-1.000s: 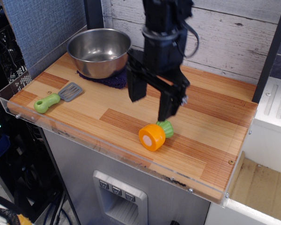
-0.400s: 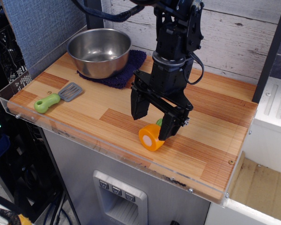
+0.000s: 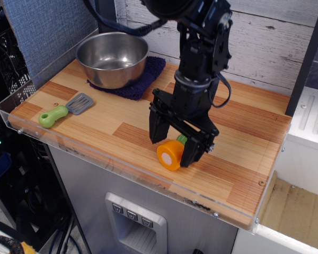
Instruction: Put the carrot in the pan
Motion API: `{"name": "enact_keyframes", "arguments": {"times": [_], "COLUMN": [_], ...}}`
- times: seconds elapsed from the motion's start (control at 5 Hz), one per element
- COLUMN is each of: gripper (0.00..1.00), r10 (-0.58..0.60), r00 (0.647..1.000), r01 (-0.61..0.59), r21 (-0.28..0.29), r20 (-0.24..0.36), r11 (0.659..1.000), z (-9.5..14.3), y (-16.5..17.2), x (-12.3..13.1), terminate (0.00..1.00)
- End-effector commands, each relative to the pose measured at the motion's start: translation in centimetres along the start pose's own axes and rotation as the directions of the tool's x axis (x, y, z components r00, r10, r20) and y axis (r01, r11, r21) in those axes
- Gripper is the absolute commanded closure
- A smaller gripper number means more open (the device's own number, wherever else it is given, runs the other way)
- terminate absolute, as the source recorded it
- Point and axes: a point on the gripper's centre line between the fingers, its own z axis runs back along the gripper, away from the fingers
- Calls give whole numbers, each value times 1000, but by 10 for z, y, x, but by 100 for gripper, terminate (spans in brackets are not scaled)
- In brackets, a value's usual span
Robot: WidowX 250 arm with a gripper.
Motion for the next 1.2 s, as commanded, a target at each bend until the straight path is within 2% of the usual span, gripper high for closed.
{"name": "enact_keyframes", "arguments": {"times": [0.0,0.2,0.4,0.8,1.0], "gripper": [0,0,100,100,100], "r10": [5,9,5,-12,-48], "r00": [1000,1000,1000,999,981], "r01": [-5,-9,-5,11,46], "r21": [10,9,11,21,18], "r20": [8,3,18,42,190], "r11": [1000,1000,1000,1000,999], "z": [1,-1,-1,5,54], "y": [3,5,5,6,14], "x": [0,0,1,-1,-4], "terminate": [0,0,0,0,0]}}
